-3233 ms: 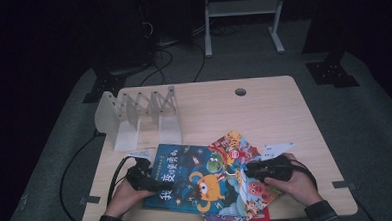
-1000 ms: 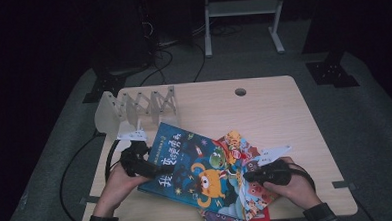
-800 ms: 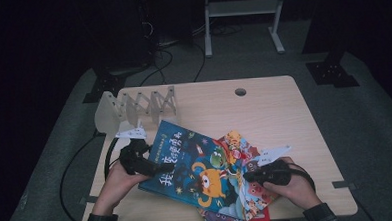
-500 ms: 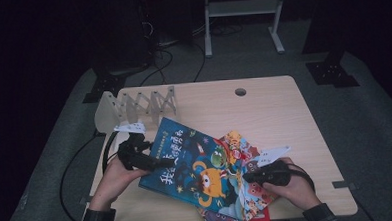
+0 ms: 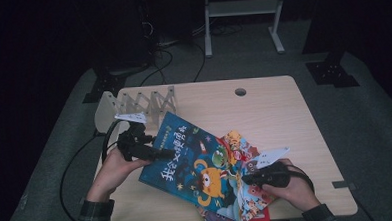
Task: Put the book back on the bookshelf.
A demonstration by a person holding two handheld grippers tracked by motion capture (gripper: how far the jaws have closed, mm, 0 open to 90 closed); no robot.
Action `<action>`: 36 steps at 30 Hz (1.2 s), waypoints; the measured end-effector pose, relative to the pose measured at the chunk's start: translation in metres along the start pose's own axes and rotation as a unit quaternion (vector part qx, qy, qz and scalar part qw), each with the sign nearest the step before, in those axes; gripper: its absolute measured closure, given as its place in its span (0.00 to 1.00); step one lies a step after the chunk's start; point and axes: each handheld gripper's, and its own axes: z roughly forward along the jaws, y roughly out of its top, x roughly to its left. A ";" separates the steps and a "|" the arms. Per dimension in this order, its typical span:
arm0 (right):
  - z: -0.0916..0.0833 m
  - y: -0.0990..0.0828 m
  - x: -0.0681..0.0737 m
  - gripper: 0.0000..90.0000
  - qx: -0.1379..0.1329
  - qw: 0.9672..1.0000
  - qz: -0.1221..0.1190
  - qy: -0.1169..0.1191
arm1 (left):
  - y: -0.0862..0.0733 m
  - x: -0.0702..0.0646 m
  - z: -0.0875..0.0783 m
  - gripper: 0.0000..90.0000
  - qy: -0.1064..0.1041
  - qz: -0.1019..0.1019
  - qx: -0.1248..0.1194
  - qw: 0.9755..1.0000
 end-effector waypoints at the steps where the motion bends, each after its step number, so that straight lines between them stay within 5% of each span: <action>1: 0.000 0.000 0.000 0.99 -0.001 1.000 0.001 0.001 | 0.002 0.000 0.000 0.30 0.000 -0.001 0.003 1.000; 5: 0.000 0.000 0.001 0.98 0.000 1.000 0.000 0.003 | 0.012 0.000 -0.002 0.35 -0.005 -0.004 0.015 1.000; 7: 0.000 0.000 0.001 0.97 0.000 1.000 -0.001 0.006 | 0.016 -0.001 -0.005 0.49 -0.003 0.014 0.009 1.000; 11: 0.000 0.000 0.002 0.97 0.001 1.000 -0.002 0.007 | 0.024 -0.004 -0.006 0.57 -0.002 0.025 0.025 0.999; 22: 0.003 0.002 0.009 0.96 0.001 1.000 -0.009 0.021 | 0.046 -0.001 -0.006 0.65 -0.006 0.004 0.052 0.999; 36: 0.011 0.008 0.019 0.97 0.000 0.999 -0.027 0.034 | 0.085 -0.007 -0.002 0.72 0.003 0.009 0.088 0.996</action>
